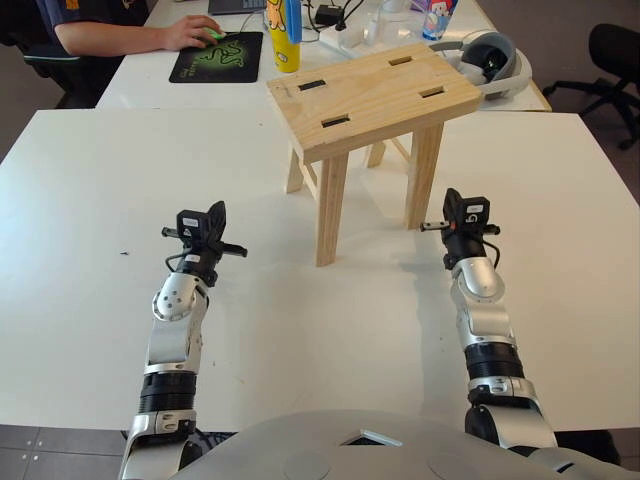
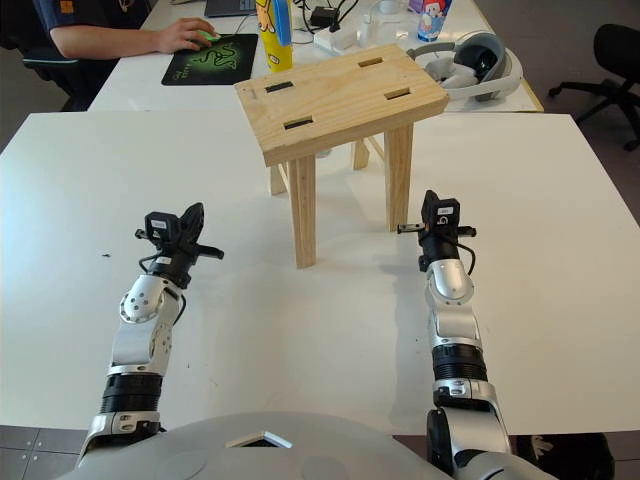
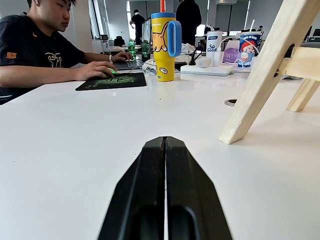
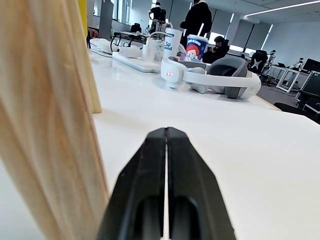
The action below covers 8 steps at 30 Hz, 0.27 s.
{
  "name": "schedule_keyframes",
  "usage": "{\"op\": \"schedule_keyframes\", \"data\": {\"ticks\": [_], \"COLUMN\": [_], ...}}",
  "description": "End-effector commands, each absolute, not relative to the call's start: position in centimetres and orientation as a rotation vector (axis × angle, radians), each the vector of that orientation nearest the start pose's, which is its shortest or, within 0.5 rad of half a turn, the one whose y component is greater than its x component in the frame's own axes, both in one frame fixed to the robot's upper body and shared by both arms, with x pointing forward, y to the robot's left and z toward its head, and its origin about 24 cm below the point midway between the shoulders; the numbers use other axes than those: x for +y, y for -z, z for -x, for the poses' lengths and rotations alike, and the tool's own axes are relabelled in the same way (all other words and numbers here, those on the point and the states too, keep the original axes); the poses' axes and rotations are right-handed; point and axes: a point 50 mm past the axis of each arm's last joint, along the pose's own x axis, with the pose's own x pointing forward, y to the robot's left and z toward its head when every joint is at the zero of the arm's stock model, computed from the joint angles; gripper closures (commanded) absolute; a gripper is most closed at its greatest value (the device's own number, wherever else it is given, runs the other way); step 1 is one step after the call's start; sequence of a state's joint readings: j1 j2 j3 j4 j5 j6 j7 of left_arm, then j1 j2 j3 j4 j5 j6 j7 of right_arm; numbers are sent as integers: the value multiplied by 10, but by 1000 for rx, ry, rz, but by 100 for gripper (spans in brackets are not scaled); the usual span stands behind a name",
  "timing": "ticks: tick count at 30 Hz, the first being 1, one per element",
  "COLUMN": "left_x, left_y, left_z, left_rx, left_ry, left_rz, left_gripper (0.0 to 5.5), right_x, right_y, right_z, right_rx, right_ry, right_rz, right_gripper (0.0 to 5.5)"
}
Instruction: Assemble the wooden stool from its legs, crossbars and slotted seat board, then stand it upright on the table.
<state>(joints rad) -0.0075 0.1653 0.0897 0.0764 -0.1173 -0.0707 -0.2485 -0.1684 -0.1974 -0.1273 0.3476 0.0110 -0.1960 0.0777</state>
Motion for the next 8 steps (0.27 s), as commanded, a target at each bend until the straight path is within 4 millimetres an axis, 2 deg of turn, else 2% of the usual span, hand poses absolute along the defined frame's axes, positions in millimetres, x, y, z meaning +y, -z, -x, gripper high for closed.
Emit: {"op": "schedule_keyframes", "data": {"ticks": [1, 8], "left_x": [192, 191], "left_y": [-40, -40], "left_z": [-257, -259], "left_rx": [-12, -16], "left_ry": [158, 157], "left_rz": [-60, -55], "left_gripper": [548, 548], "right_x": [-208, -205], "right_y": [-33, -32], "right_z": [-280, -282], "right_rx": [-26, -12], "right_ry": [26, 14], "right_rz": [173, 169], "right_gripper": [550, 550]}}
